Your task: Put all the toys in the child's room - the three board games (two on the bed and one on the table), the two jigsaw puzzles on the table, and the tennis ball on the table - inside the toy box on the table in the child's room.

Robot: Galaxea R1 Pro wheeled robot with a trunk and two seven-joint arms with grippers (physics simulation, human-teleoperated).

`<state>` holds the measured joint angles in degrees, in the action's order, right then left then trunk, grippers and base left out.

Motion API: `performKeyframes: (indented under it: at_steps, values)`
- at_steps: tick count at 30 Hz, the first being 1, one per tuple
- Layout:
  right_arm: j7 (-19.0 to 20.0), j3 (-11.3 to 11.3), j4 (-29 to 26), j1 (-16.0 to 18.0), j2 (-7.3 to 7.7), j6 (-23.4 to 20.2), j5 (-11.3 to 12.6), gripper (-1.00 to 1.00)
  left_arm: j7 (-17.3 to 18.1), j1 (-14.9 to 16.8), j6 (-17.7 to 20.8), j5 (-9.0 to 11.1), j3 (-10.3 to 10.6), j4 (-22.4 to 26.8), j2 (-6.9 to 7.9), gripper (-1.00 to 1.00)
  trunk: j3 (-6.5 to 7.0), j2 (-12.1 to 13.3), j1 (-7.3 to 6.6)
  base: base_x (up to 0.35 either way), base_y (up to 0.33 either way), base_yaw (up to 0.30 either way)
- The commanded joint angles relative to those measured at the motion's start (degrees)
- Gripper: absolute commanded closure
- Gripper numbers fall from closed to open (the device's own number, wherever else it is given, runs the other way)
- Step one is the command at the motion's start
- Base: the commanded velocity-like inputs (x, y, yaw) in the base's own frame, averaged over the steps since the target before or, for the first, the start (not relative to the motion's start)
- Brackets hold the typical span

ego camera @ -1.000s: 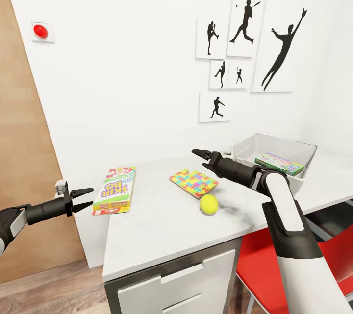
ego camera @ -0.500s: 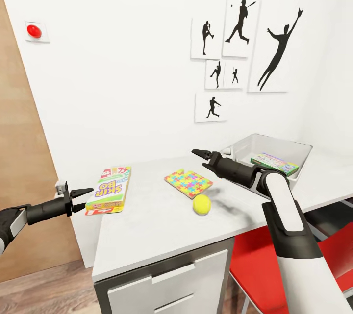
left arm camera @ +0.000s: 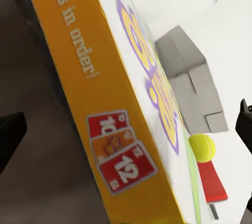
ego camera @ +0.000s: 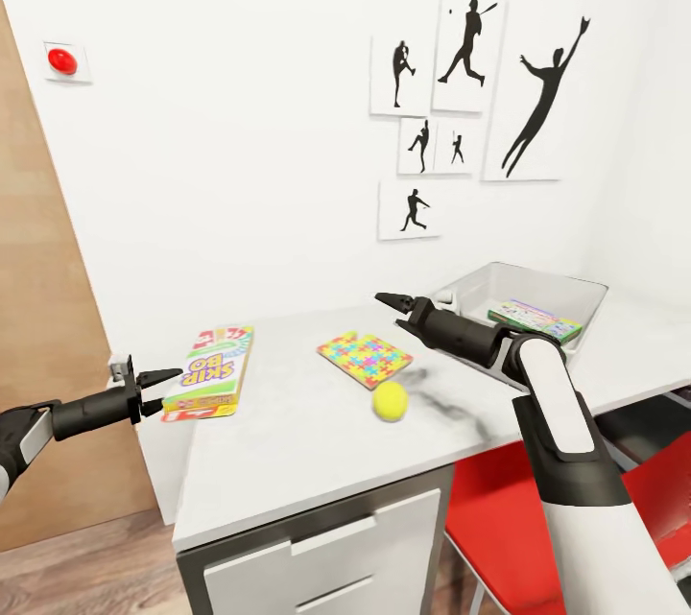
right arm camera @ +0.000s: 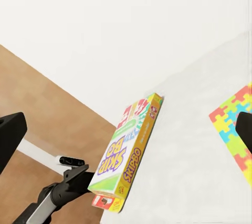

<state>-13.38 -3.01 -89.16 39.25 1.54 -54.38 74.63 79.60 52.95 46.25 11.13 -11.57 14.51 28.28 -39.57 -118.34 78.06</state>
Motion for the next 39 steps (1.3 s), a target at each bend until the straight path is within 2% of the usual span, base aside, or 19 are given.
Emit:
performKeyframes:
  at_steps: [1, 26, 27, 39]
  values:
    - [-0.59, -0.06, -0.05, 0.04, 0.04, -0.02, 0.6, -1.0, 0.12, 0.04, 0.6, 0.24, 0.14, -0.01, 0.02, -1.0, -0.06, -0.03, -0.01, 0.0, -0.208, 0.0]
    - [-0.5, -0.07, -0.06, -0.05, 0.04, -0.02, 0.6, -1.0, 0.46, 0.04, 0.56, 0.28, 0.15, -0.01, 0.11, -1.0, -0.06, -0.03, -0.01, 0.0, -0.027, 0.0]
    - [-0.5, -0.07, -0.08, -0.05, 0.04, -0.02, 0.6, -1.0, 0.52, 0.04, 0.54, 0.29, 0.16, -0.01, 0.11, 1.0, -0.06, -0.03, -0.01, 0.0, 0.0, 0.0]
    - [-0.5, -0.13, -0.07, -0.05, 0.04, -0.02, 0.6, -1.0, 1.13, 0.04, 0.25, 0.35, 0.14, -0.01, 0.11, 1.0, -0.06, -0.03, -0.01, 0.0, 0.0, 0.0]
